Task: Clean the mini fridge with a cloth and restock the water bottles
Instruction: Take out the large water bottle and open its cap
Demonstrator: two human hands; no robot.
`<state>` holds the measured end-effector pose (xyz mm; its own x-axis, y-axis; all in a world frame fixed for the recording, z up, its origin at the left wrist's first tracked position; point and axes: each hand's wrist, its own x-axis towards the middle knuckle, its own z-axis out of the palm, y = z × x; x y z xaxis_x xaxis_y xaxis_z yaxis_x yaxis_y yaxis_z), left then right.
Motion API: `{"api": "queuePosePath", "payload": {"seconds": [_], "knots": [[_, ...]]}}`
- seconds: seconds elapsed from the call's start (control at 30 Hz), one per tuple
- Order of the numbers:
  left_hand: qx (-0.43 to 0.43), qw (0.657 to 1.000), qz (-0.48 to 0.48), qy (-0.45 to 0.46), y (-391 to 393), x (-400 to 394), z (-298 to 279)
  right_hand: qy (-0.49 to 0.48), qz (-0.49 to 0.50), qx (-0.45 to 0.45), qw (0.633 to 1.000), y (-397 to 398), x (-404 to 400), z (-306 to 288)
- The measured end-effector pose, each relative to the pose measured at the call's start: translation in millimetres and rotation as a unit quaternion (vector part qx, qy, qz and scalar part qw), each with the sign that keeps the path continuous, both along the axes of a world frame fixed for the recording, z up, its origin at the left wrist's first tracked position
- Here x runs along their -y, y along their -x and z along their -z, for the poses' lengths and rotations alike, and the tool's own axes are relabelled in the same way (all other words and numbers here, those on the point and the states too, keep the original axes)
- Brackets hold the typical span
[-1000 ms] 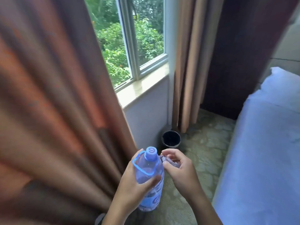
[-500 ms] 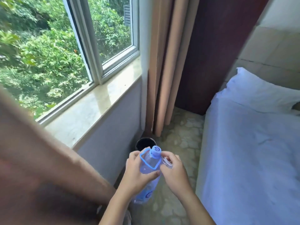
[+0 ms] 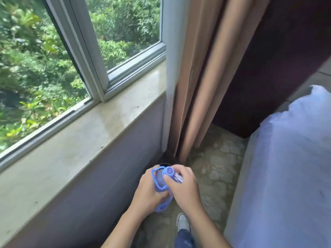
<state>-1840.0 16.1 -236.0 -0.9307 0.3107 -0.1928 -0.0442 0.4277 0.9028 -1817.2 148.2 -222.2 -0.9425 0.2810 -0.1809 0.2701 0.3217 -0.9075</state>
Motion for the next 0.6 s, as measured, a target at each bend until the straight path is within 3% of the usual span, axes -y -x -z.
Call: {"api": "queuePosePath", "payload": {"seconds": [0.1,0.2,0.4,0.6], "knots": [[0.082,0.994,-0.074,0.010,14.4,-18.3,20.7,0.008,-0.025,0.026,0.999,32.1,-31.5,27.4],[0.083,0.990,-0.108,0.023,27.5,-33.0,43.6,0.000,-0.052,0.051,0.997,57.1,-53.9,57.1],[0.041,0.985,-0.073,0.149,81.5,-57.6,101.1,0.007,-0.130,0.056,0.990,100.3,-75.7,125.2],[0.068,0.982,-0.040,0.171,137.4,-74.6,205.3,0.017,-0.139,0.064,0.988,146.1,-106.7,227.4]]}}
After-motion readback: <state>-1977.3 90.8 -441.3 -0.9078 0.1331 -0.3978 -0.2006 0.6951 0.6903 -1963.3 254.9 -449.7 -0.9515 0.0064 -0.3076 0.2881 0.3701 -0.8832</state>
